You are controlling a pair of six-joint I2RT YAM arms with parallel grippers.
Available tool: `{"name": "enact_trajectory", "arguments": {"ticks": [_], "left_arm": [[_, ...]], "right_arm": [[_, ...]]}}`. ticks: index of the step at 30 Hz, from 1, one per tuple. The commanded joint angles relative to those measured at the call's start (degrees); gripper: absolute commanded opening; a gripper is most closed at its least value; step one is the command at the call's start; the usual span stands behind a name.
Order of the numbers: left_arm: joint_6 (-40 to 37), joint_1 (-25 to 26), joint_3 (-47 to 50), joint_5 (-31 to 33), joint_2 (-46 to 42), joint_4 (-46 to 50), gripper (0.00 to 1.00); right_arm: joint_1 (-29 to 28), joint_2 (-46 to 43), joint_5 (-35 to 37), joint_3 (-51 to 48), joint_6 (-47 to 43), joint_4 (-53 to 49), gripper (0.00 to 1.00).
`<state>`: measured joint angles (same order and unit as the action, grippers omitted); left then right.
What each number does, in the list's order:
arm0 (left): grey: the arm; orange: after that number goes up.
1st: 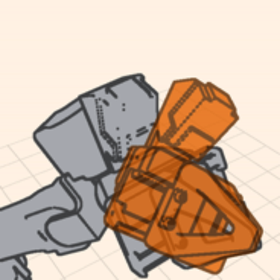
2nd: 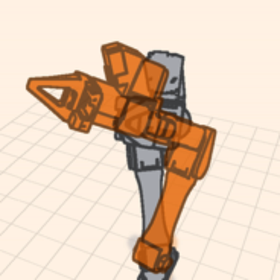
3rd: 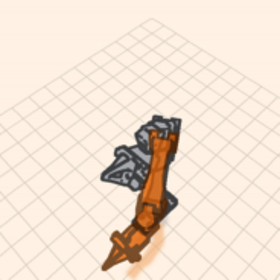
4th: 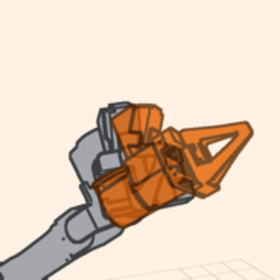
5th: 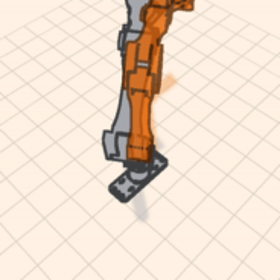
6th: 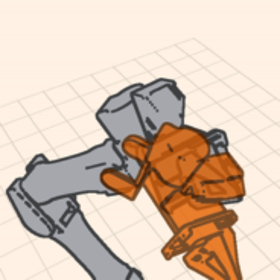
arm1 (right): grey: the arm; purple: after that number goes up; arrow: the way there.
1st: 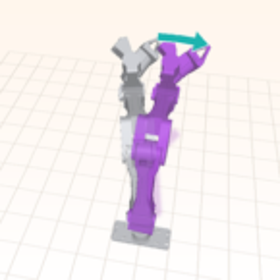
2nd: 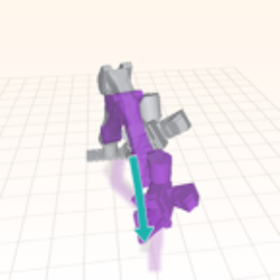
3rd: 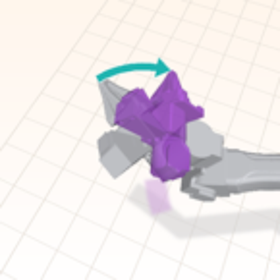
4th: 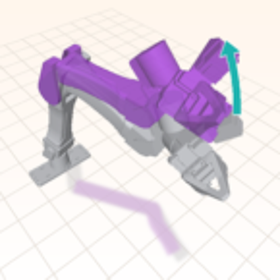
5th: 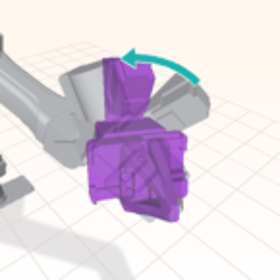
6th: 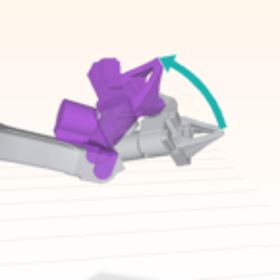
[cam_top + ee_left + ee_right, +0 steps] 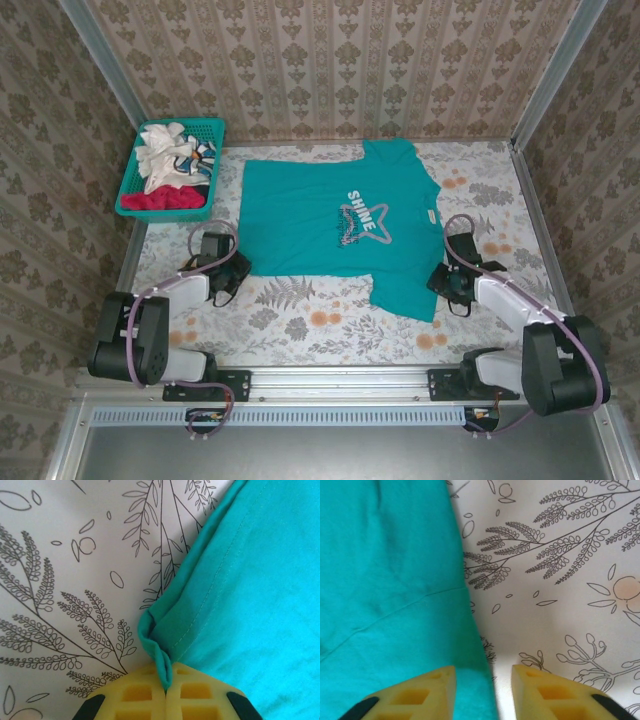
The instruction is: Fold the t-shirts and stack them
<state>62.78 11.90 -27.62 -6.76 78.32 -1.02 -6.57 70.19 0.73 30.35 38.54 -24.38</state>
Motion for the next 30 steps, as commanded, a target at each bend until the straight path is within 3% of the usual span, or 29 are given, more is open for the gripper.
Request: {"name": "enact_trajectory", "arguments": {"ticks": [1, 5, 9, 12, 16, 18, 22, 25, 30], "left_arm": [[-0.41, 0.14, -0.96, -1.18, 1.0, -1.01, 0.0], [-0.29, 0.23, -1.0, -1.77, 1.63, -1.62, 0.0], [-0.55, 0.32, -1.19, -1.89, 2.04, -1.89, 0.0], [-0.83, 0.38, -1.47, -2.01, 2.35, -1.8, 0.0], [-0.93, 0.36, -1.34, -1.96, 2.53, -1.73, 0.0], [-1.05, 0.32, -1.37, -1.89, 2.47, -1.78, 0.0], [-1.35, 0.32, -1.39, -1.78, 2.26, -1.54, 0.0], [-1.35, 0.32, -1.22, -1.69, 2.09, -1.51, 0.0], [-1.44, 0.32, -1.17, -1.69, 2.16, -1.53, 0.0]], "right_arm": [[-0.92, 1.71, 1.41, 0.96, -0.48, 0.56, 0.3], [-2.31, 4.41, 0.81, 1.56, -0.27, 1.3, 0.37], [-3.01, 5.25, 2.35, 2.0, -0.75, 0.82, 0.36], [-3.0, 5.78, 2.61, 2.4, -1.25, 0.53, 0.27], [-3.07, 6.52, 2.74, 3.03, -2.02, -0.53, 0.06], [-3.08, 6.26, 2.39, 2.96, -1.99, -0.76, 0.0], [-3.32, 4.49, 2.98, 3.03, -1.37, -2.22, 0.0], [-3.87, 3.02, 4.44, 3.46, -1.43, -3.41, 0.23], [-5.29, 3.41, 6.41, 4.81, -2.3, -4.12, 0.27]]}}
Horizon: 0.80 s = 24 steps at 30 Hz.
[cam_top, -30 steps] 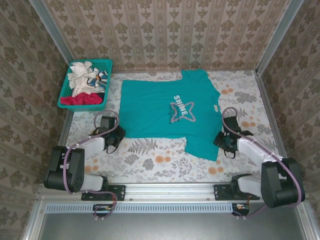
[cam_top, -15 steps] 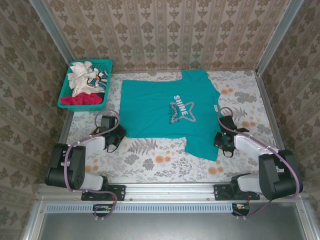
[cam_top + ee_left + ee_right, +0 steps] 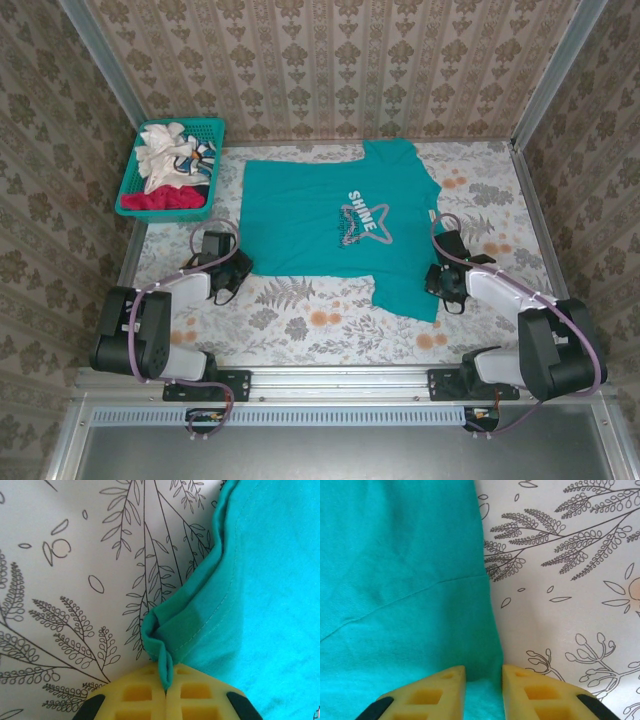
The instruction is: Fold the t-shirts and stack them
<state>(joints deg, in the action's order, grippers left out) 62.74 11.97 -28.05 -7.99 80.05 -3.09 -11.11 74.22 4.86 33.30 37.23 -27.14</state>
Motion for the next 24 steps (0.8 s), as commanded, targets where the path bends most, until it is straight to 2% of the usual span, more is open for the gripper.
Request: {"name": "enact_trajectory", "arguments": {"ticks": [1, 11, 13, 16, 20, 24], "left_arm": [[-1.38, 0.25, -0.69, -0.55, 0.3, 0.48, 0.0], [-1.3, 0.25, -0.25, -0.46, -0.24, 0.65, 0.0], [-1.3, 0.28, -0.27, -0.36, -0.33, 0.59, 0.0], [-1.34, 0.25, -0.42, -0.44, -0.33, 0.63, 0.0], [-1.48, 0.34, -0.42, -0.28, -1.22, 0.87, 0.0], [-1.7, 0.43, -0.33, 0.69, -4.65, 3.96, 0.0]], "right_arm": [[-0.9, -0.2, 2.43, 1.95, -1.1, -1.2, 0.28], [-1.02, 4.45, 0.93, 2.21, -1.98, -0.21, 0.28], [-1.06, 4.45, 0.94, 2.25, -2.24, -0.36, 0.21], [-1.1, 4.26, 0.44, 2.21, -2.43, -0.38, 0.01], [-1.1, 1.6, 0.69, 1.54, -1.26, -0.99, 0.0], [-1.1, -5.29, 1.86, -0.01, 0.88, -5.44, 0.0]]}}
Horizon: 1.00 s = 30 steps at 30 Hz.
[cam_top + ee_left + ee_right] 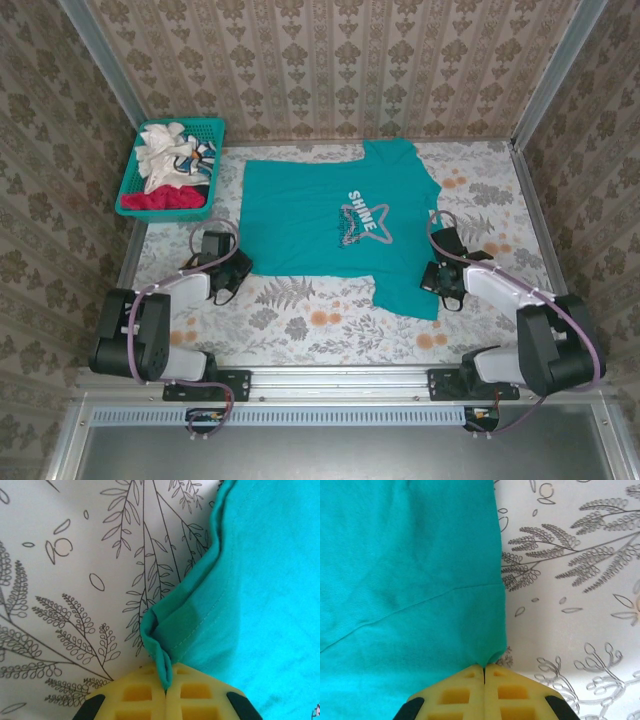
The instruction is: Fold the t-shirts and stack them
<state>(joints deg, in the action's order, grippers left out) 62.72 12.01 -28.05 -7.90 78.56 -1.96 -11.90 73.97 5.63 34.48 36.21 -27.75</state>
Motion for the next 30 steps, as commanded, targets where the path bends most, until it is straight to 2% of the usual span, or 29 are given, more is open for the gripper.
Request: {"name": "enact_trajectory", "arguments": {"ticks": [1, 6, 11, 22, 30], "left_arm": [[-1.8, 0.46, -0.25, 0.75, -4.09, 3.76, 0.0], [-1.63, 0.76, -1.38, 1.8, -8.23, 8.08, 0.0], [-1.57, 0.82, -5.67, 2.77, -8.64, 12.37, 0.0], [-3.37, -0.93, -16.16, 2.45, -2.11, 15.53, 0.0], [-4.36, -3.0, -23.44, 2.73, 4.92, 17.91, 0.0]], "right_arm": [[-0.36, -6.66, 1.02, -1.55, 2.46, -5.78, 0.0], [-0.39, -15.07, -0.49, -0.86, 4.56, -9.73, 0.0], [-0.32, -15.11, -0.98, 4.13, 5.01, -9.52, 0.0], [0.79, -8.44, 0.06, 12.71, 2.48, -4.18, 0.0], [2.83, 0.82, 0.02, 20.46, -1.56, -0.68, 0.0]]}}
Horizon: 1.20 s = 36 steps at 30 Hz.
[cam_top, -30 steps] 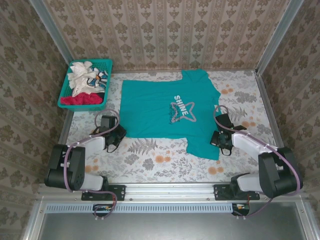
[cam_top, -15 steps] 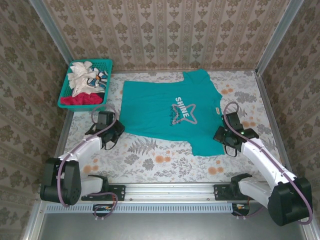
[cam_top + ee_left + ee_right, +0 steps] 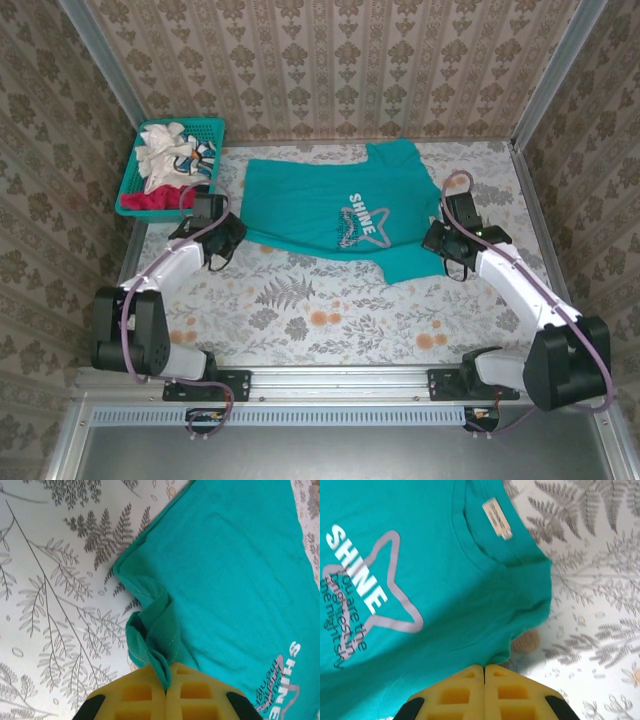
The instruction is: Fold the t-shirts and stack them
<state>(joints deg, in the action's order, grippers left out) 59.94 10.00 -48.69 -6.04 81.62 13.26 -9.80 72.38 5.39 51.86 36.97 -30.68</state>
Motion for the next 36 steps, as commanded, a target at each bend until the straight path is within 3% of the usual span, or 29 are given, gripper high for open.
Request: {"name": "enact_trajectory", "arguments": {"ticks": [1, 14, 36], "left_arm": [[-1.5, -1.2, -3.52, 0.78, 2.68, 2.93, 0.0], [-2.68, -3.41, -12.43, -3.25, 11.32, 5.9, 0.0], [-3.6, -3.76, -19.03, -3.8, 18.21, 7.83, 0.0]], "right_arm": [[0.96, 3.43, -0.04, 3.77, -2.47, 2.68, 0.0], [4.66, 18.5, -1.98, 16.74, -4.28, 0.71, 0.0], [6.63, 31.61, -5.12, 25.75, -5.43, 2.93, 0.0]]}}
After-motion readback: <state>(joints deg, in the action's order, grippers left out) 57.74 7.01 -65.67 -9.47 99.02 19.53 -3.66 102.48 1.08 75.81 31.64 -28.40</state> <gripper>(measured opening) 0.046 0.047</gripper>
